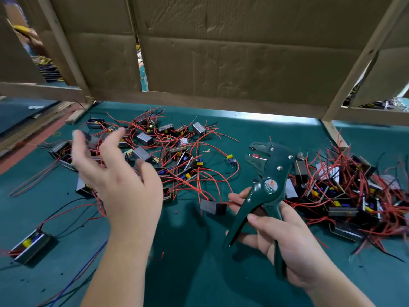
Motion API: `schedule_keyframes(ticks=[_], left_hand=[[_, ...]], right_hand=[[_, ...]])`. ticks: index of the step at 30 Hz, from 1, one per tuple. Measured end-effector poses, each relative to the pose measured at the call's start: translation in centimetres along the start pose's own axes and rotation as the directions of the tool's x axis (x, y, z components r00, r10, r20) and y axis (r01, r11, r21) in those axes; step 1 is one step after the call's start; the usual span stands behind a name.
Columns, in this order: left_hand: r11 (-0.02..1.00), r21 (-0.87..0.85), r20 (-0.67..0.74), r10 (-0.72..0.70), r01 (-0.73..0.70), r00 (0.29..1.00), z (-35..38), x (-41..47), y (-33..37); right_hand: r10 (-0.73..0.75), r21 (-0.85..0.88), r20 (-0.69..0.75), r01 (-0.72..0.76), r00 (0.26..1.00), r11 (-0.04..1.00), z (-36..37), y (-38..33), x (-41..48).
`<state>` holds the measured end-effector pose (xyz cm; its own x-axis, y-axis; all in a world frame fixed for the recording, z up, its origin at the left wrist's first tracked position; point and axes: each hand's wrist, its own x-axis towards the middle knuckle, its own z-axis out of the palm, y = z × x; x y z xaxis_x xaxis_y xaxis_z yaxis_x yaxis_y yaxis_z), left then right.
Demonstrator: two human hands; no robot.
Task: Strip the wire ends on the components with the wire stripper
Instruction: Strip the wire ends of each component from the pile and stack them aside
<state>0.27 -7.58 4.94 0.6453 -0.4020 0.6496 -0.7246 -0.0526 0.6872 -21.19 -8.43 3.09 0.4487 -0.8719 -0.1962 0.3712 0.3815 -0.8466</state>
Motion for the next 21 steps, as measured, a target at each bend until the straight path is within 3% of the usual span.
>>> schedule_keyframes(ticks=[3,6,7,8,10,12,14,17,19,21], left_hand=[[0.986,0.071,-0.106,-0.142,0.150,0.984,-0.5,1.1,-1.0],[0.938,0.078,-0.254,-0.309,0.338,0.916,-1.3,2.6,-3.6],[0.959,0.002,-0.286,-0.270,0.282,0.919,-1.5,2.9,-4.0],[0.990,-0.081,-0.276,-0.138,0.120,0.951,-1.4,2.7,-4.0],[0.926,-0.245,-0.104,0.269,-0.287,0.958,-0.5,1.2,-1.8],[0.828,-0.368,0.251,0.526,-0.423,0.812,0.5,-0.9,1.1],[0.844,-0.359,0.588,0.536,-0.399,0.605,1.5,-2.9,2.4],[0.927,-0.270,0.845,0.358,-0.261,0.396,2.5,-4.2,2.7],[0.925,-0.278,0.848,0.363,-0.259,0.386,2.6,-3.8,2.7],[0.889,-0.336,0.770,0.449,-0.311,0.454,2.2,-3.4,2.5]], right_hand=[[-0.108,0.014,-0.029,0.109,0.994,0.994,-0.1,-0.3,-0.1],[-0.187,0.048,-0.058,0.190,0.981,0.981,-0.4,-0.9,-0.1],[-0.200,0.062,-0.054,0.203,0.978,0.977,-0.5,-1.1,-0.1],[-0.205,0.068,-0.046,0.208,0.978,0.976,-0.5,-1.2,-0.2],[-0.195,0.071,-0.017,0.195,0.981,0.978,-0.7,-1.3,-0.2],[-0.178,0.068,0.035,0.176,0.983,0.982,-0.6,-1.2,-0.3],[-0.176,0.039,0.068,0.174,0.982,0.984,-0.5,-1.1,-0.5],[-0.188,0.026,0.095,0.186,0.978,0.982,-0.5,-1.2,-0.7],[-0.201,0.012,0.106,0.201,0.974,0.979,-0.5,-1.4,-0.9],[-0.223,0.010,0.086,0.223,0.971,0.975,-0.6,-1.6,-0.9]])
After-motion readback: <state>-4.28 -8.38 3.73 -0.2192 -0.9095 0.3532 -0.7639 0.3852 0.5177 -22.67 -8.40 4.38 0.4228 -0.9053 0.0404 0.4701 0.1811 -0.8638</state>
